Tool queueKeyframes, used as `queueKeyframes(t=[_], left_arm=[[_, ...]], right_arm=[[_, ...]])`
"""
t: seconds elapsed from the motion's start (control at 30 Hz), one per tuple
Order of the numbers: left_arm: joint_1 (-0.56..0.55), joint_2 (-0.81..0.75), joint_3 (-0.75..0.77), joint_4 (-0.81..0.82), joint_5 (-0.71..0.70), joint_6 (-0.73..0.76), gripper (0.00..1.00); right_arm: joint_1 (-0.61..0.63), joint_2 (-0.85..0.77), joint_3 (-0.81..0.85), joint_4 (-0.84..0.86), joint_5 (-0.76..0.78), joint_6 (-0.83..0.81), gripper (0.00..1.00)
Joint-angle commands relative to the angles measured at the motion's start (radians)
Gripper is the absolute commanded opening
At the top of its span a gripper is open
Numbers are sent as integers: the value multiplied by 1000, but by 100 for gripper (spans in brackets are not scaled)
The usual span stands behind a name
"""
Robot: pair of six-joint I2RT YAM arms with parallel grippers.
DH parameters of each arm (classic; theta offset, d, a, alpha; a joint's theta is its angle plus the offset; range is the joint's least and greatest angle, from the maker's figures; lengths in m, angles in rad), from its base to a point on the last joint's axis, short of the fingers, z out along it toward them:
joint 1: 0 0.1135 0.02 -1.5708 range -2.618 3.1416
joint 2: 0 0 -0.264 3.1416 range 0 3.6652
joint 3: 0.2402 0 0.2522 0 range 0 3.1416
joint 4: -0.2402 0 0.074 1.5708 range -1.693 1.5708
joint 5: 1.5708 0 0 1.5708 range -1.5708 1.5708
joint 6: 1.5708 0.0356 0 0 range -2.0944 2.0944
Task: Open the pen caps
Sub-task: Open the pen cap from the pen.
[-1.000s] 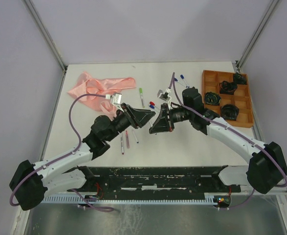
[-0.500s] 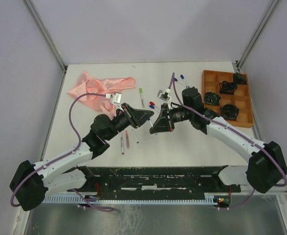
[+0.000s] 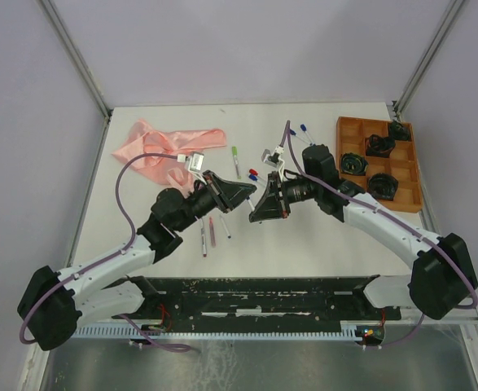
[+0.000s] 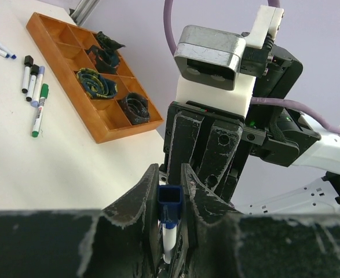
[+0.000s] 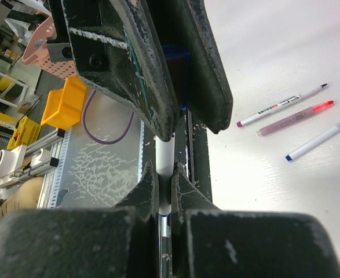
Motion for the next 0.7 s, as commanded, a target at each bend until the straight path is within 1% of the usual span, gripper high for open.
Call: queueKeyframes(t=[0.0,0.13,0.3,0.5,0.67], left_arm=[[26,6,65,22,25,17,3],[122,6,138,0,24,52,3],[256,35,254,27,-20,74,3],[293,90,378,36,-114,132,3],[309,108,396,57,-189,136,3]], right_arm=[[-3,7,48,22,-15,-8,0],[-3,16,46,24,-17,-7,0],[-2,34,46,24,-20,-1,0],[-1,68,65,-18,-10,-20,0],[-2,81,71,-34,-3,-26,0]])
